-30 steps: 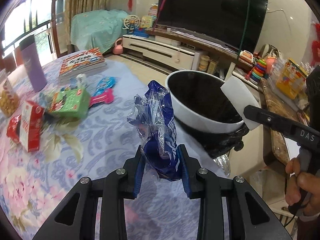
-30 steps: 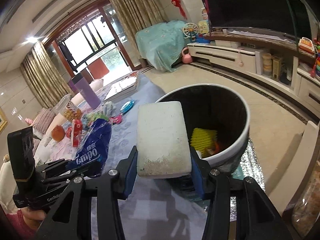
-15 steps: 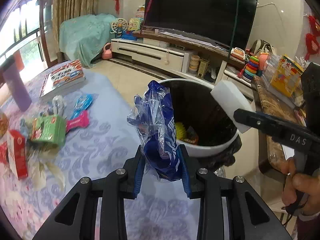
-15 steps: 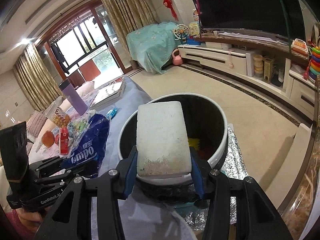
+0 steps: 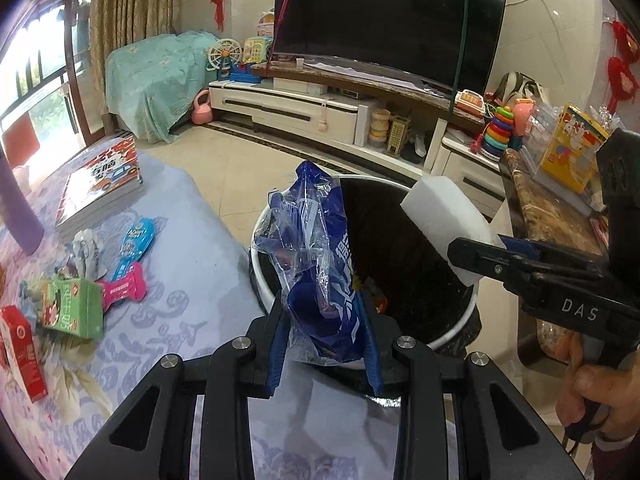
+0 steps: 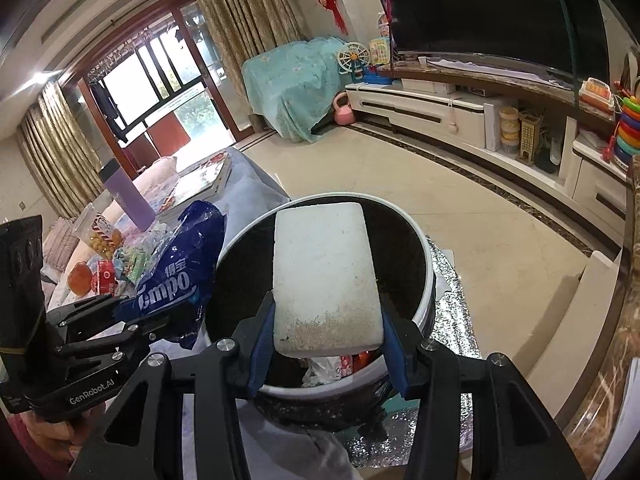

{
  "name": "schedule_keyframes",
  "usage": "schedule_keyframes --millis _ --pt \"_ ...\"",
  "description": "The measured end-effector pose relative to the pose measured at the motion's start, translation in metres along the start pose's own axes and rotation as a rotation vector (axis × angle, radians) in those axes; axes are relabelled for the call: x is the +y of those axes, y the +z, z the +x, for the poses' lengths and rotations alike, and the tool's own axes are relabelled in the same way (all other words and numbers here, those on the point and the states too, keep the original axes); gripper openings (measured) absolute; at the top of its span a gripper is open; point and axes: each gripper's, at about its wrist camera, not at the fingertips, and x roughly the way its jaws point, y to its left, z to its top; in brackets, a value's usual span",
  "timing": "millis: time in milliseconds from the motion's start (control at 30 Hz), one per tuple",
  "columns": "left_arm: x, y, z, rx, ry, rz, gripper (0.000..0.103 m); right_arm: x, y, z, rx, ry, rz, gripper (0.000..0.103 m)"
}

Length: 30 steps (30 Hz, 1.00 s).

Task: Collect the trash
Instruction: 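Carry the blue bag and foam block in both grippers over the trash bin, then open both grippers to drop the blue bag and foam block into the bin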

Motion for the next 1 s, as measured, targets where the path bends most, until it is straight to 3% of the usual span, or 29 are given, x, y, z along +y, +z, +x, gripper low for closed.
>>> schedule_keyframes --millis 800,1000 --pt "0.0 0.016 0.022 0.018 0.001 0.016 0.032 -0.007 0.009 0.01 0.024 -0.011 -0.008 0.048" --pt "0.004 0.019 0.027 0.035 -0.019 -0.005 0.045 -0.013 0.013 0.012 0.028 -0.009 0.025 0.052"
